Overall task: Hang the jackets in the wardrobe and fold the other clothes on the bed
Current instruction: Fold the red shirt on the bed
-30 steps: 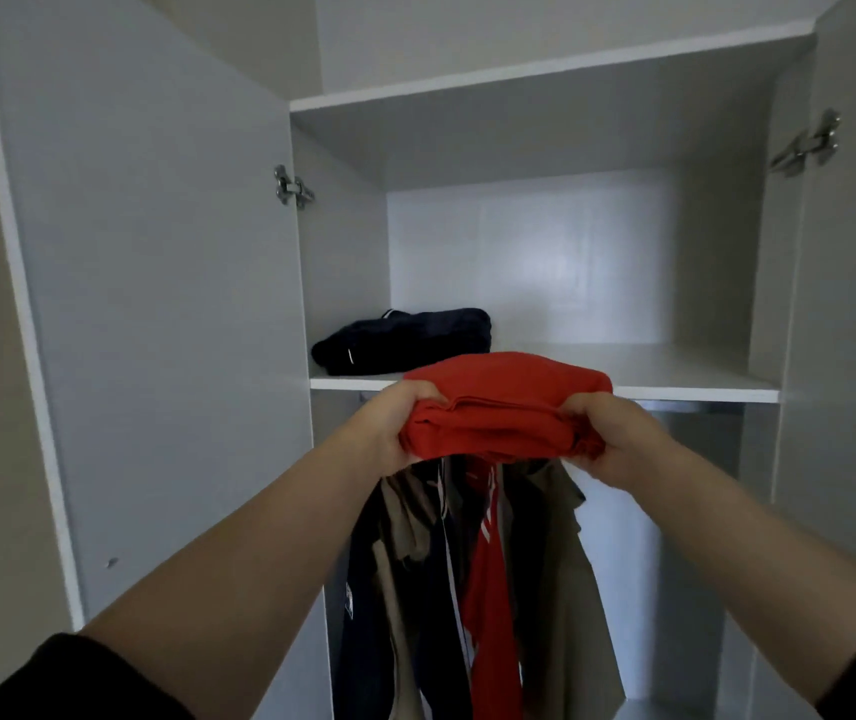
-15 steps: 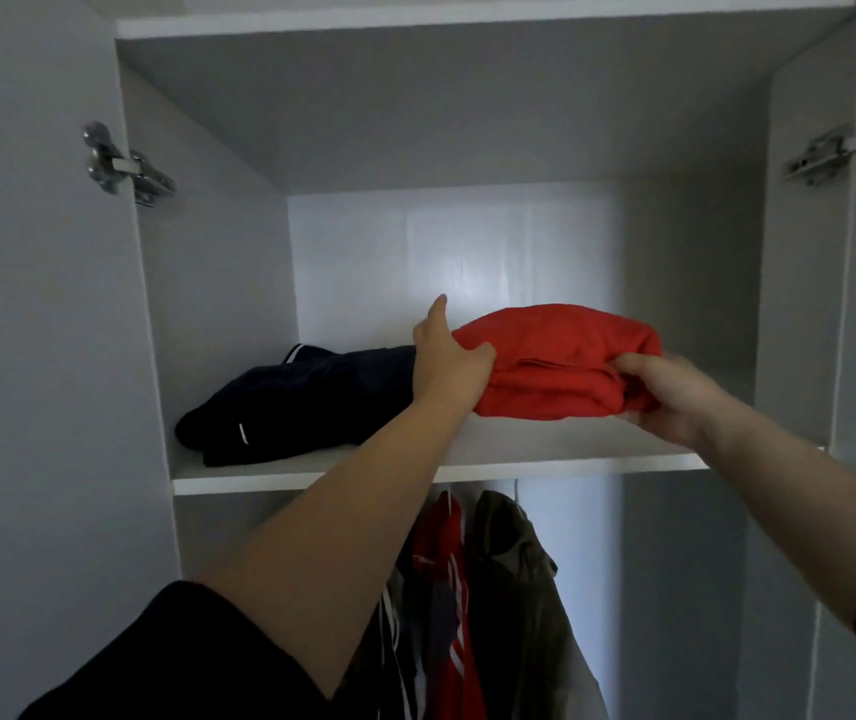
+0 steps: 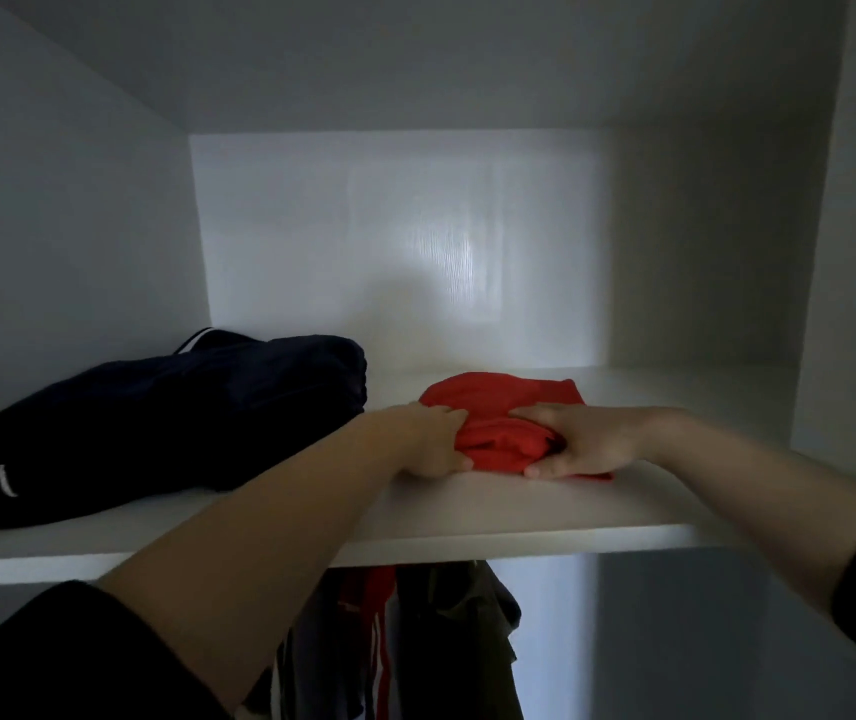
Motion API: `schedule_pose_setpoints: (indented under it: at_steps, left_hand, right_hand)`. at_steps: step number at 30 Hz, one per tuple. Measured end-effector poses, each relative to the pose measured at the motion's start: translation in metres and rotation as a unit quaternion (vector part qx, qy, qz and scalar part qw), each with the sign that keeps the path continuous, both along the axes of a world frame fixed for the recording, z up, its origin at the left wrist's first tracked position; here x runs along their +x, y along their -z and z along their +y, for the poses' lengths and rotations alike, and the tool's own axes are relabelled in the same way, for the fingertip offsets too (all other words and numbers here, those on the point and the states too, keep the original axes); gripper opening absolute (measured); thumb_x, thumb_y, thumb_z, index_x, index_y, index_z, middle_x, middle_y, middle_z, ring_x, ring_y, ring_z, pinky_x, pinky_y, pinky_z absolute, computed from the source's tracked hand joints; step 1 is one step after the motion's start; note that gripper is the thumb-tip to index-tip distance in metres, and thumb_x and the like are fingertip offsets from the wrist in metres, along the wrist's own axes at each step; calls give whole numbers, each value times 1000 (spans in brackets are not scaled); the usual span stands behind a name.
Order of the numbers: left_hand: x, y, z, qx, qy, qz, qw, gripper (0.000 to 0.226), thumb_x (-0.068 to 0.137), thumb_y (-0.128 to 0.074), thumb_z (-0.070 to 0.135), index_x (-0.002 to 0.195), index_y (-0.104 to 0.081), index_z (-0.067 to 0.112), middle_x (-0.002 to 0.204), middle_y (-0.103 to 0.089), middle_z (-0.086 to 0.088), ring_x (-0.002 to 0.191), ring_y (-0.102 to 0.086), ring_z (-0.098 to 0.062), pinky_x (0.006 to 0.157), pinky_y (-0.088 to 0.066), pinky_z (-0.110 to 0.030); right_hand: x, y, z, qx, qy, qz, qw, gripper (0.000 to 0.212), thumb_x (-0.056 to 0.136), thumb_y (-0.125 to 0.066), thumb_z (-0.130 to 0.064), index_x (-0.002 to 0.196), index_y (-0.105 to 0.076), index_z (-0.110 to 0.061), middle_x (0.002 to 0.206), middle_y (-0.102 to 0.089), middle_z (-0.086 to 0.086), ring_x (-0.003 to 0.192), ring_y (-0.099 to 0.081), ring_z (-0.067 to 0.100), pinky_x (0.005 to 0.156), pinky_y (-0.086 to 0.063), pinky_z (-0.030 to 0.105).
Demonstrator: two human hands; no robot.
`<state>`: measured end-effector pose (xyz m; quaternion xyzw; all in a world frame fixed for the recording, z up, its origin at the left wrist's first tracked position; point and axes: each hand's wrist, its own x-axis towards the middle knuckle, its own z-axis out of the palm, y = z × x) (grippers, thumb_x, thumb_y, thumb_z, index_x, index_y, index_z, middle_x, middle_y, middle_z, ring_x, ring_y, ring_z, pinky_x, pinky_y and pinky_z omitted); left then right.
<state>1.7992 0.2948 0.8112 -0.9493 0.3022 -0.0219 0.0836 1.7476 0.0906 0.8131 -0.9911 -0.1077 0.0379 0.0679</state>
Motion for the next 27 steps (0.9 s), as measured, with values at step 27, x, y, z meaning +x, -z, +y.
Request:
schedule_pose_setpoints:
  at_steps: [27]
  left_hand:
    - [146,39,-13,-232,-275,-29,933,67,99,-38,30,152,-4,10,160,0,-13,147,0,-30,119,-5,-38]
  right_hand:
    - [277,28,63,-2,-90,-66,994,69,99,-36,-49,153,-2,-24,159,-9,15,147,-8,29,118,-11,37]
